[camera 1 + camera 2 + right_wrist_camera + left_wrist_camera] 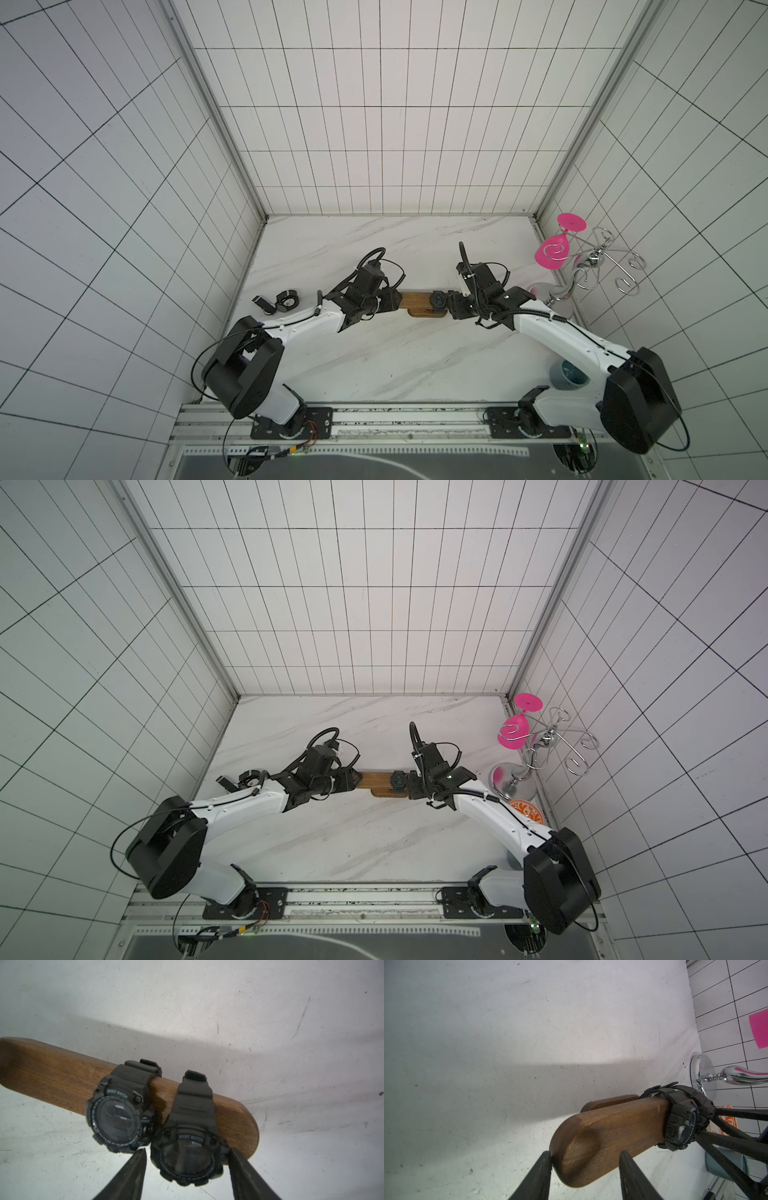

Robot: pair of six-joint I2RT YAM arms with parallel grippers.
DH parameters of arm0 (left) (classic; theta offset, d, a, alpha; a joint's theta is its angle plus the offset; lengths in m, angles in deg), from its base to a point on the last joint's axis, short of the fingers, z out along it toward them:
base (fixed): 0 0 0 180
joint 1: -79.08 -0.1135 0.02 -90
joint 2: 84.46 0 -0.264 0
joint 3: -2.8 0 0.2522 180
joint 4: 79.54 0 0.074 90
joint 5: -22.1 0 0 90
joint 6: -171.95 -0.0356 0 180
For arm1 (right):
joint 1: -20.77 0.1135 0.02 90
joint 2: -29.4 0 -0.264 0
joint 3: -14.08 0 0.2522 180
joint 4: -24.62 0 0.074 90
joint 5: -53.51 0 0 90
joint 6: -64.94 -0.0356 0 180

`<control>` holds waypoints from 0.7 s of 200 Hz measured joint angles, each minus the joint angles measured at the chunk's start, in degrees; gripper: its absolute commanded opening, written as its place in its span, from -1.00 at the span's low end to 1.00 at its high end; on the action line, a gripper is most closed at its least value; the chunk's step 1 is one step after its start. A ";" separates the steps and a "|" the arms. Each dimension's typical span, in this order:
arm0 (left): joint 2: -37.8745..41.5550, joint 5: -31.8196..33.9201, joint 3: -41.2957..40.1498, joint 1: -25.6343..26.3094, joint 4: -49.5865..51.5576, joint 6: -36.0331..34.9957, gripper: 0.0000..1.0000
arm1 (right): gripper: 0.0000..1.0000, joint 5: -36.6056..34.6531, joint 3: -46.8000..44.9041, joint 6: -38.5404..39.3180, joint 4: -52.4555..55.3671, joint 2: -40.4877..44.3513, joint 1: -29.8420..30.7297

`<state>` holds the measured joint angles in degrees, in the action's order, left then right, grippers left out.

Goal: Place watch on stand
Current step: Place the watch on the stand.

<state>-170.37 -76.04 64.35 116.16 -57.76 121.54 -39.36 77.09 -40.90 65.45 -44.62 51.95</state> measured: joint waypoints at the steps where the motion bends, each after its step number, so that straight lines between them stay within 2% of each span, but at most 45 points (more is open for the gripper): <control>1: 0.00 0.00 0.00 0.00 0.00 0.00 0.03 | 0.36 0.00 0.00 0.02 -0.02 0.00 0.00; 13: 0.00 0.15 0.00 0.00 0.00 0.00 0.03 | 0.36 0.00 0.00 -0.07 -0.09 0.00 0.00; 38: 0.00 0.28 0.00 0.00 0.02 0.00 0.02 | 0.21 0.00 0.00 -0.07 -0.13 0.24 0.00; 80: 0.00 0.52 0.00 0.00 0.37 0.00 0.01 | 0.09 0.46 0.00 -0.20 -1.07 1.97 -0.07; 140: 0.00 0.52 0.00 0.00 0.81 0.00 0.01 | 0.02 2.43 0.00 -0.66 -2.54 1.53 -0.46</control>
<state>-170.37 -75.51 64.35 116.16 -56.96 121.54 -36.94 77.09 -41.55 62.92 -43.09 51.49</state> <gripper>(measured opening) 0.501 0.513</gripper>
